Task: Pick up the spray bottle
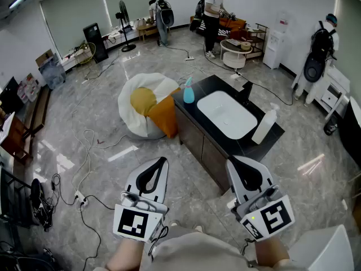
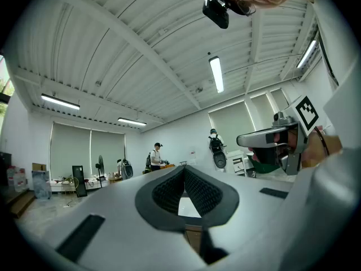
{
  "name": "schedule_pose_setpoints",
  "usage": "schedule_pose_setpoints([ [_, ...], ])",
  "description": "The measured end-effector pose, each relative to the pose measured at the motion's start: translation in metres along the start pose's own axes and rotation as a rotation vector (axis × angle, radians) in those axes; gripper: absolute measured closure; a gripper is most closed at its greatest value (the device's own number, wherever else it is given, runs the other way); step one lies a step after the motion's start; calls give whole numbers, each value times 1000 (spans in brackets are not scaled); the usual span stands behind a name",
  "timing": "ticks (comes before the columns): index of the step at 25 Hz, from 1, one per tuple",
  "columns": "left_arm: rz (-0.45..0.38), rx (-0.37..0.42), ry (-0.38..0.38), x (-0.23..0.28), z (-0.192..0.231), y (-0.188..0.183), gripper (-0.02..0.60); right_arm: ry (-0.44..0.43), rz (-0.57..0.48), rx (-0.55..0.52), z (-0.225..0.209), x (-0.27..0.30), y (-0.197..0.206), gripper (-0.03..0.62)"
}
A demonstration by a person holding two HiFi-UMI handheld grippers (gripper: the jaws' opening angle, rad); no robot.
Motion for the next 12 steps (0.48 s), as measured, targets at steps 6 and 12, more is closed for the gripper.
schedule_pose_setpoints([
  [6, 7, 8, 0, 0, -5, -6, 561, 8, -13, 22, -5, -5, -1, 566],
  [12, 29, 57, 16, 4, -10, -5, 561, 8, -23, 20, -9, -9, 1, 567],
])
Point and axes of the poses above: the fingertips, and each gripper's own axes: x forward along the fingers, z to its left, y out of its underside, the point moved 9 cm from there along -x, backward along the fingers
